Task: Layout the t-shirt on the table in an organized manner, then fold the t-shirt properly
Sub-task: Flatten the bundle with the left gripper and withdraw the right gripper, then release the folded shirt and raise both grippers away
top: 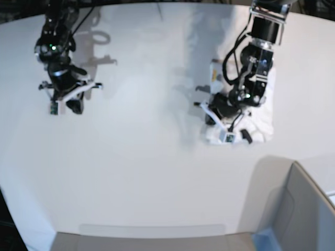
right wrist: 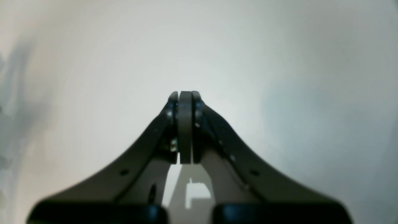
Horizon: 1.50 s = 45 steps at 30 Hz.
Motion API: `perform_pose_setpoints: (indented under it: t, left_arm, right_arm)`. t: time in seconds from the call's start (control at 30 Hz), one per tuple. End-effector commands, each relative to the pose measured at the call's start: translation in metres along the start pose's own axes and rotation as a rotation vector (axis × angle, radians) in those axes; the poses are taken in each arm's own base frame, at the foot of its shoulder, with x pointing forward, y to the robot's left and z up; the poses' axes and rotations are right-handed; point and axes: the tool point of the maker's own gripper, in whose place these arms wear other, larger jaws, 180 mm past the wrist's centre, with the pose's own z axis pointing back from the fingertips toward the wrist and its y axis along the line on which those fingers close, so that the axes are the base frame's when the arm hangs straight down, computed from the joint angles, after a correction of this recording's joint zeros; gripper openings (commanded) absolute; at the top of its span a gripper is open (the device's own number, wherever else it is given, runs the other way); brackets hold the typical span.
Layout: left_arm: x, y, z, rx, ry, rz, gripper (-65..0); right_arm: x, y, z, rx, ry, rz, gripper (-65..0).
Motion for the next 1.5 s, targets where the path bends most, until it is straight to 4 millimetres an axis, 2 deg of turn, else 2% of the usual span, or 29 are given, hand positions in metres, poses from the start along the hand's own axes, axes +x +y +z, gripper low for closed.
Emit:
perform_pose_setpoints:
  t: [0.0, 0.1, 0.27, 0.37, 0.5, 0.6, 0.7, 0.77, 0.9, 1.03, 1.17, 1.47]
  left_arm:
    - [0.012, 0.015, 0.006, 0.035, -0.028, -0.026, -65.0]
    - [0.012, 0.029, 0.010, 0.063, -0.022, -0.044, -65.0]
    - [0.011, 0.028, 0.011, 0.057, -0.017, -0.043, -65.0]
    - [0.027, 0.009, 0.019, 0.023, -0.074, -0.059, -65.0]
    - [0.041, -0.018, 0.043, -0.029, -0.172, -0.096, -65.0]
    - [0.058, -0.026, 0.068, -0.044, -0.300, -0.100, -65.0]
    - [0.058, -0.003, 0.092, 0.012, -0.394, -0.040, -65.0]
    - [0.056, 0.022, 0.108, 0.077, -0.443, 0.001, -65.0]
    - [0.045, 0.061, 0.137, 0.188, -0.484, 0.052, -65.0]
    - [0.034, 0.078, 0.163, 0.259, -0.517, 0.098, -65.0]
    - [0.011, 0.092, 0.174, 0.310, -0.483, 0.125, -65.0]
    - [-0.060, 0.119, 0.201, 0.437, -0.355, 0.214, -65.0]
  right_arm:
    - [0.014, 0.000, 0.003, 0.003, -0.049, 0.014, -65.0]
    - [0.012, 0.001, 0.003, 0.005, -0.046, 0.013, -65.0]
    - [0.014, 0.003, 0.004, 0.012, -0.051, 0.013, -65.0]
    - [0.020, 0.006, 0.007, 0.018, -0.070, 0.021, -65.0]
    - [0.026, 0.010, 0.009, 0.027, -0.085, 0.031, -65.0]
    - [0.030, 0.031, 0.011, 0.096, -0.097, 0.082, -65.0]
    - [0.029, 0.049, 0.019, 0.169, -0.101, 0.146, -65.0]
    - [0.028, 0.068, 0.024, 0.230, -0.104, 0.181, -65.0]
    - [0.024, 0.078, 0.031, 0.267, -0.123, 0.191, -65.0]
    - [0.014, 0.095, 0.045, 0.329, -0.174, 0.181, -65.0]
    - [0.000, 0.109, 0.060, 0.379, -0.196, 0.152, -65.0]
    - [-0.025, 0.106, 0.097, 0.375, -0.244, 0.050, -65.0]
